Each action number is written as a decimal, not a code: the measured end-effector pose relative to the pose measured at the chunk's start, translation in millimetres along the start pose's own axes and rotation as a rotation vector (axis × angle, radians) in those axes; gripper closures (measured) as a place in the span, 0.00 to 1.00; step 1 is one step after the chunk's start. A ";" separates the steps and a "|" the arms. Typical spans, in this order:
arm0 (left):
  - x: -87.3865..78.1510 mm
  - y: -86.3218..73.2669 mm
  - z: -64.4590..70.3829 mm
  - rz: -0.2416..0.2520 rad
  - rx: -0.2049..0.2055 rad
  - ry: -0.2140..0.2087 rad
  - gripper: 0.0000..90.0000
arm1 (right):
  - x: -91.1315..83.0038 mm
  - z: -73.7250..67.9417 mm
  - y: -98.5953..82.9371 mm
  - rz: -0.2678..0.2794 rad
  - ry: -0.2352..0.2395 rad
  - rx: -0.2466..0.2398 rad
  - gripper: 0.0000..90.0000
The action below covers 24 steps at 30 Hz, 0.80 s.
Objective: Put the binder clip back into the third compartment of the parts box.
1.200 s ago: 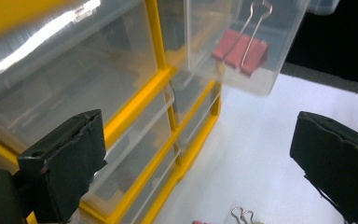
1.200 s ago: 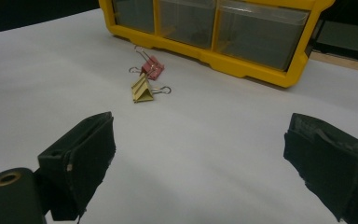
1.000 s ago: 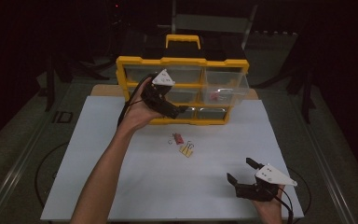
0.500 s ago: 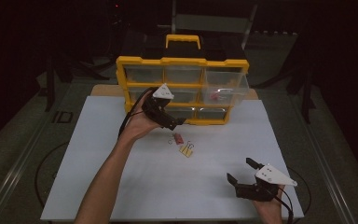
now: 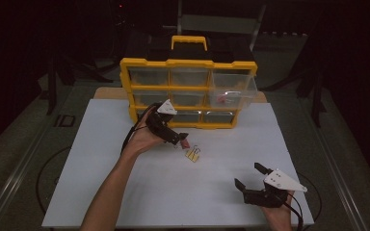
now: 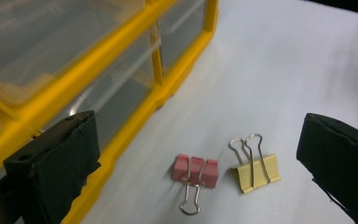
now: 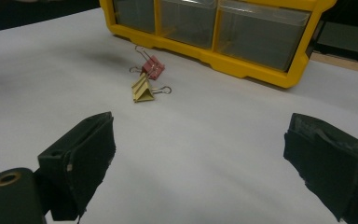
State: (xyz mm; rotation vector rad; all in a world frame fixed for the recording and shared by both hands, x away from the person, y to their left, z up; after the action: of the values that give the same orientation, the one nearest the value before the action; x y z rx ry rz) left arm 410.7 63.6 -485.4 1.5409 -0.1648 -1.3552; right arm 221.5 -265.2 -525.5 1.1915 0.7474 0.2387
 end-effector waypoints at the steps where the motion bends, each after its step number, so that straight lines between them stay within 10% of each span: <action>1: 0.0 0.0 0.0 0.000 0.000 0.000 0.00 | 0.0 0.0 0.0 0.000 0.000 0.000 0.09; 24: 52.6 -33.4 -5.9 -0.097 -0.045 0.016 0.10 | 0.1 0.4 -0.3 0.001 0.001 0.003 0.09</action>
State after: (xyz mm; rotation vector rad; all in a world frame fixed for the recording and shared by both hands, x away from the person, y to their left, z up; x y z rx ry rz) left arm 417.5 47.2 -545.4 1.5384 -0.0498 -1.4129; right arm 221.7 -265.5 -525.7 1.1948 0.7487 0.2391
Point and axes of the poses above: each handheld gripper's, and its own axes: x roughly forward along the jaws, y roughly out of its top, z roughly to its right, the point moved 2 cm from there along x, roughly forward along the jaws, and after that the axes turned 11 degrees about -x, right-handed, at the moved point
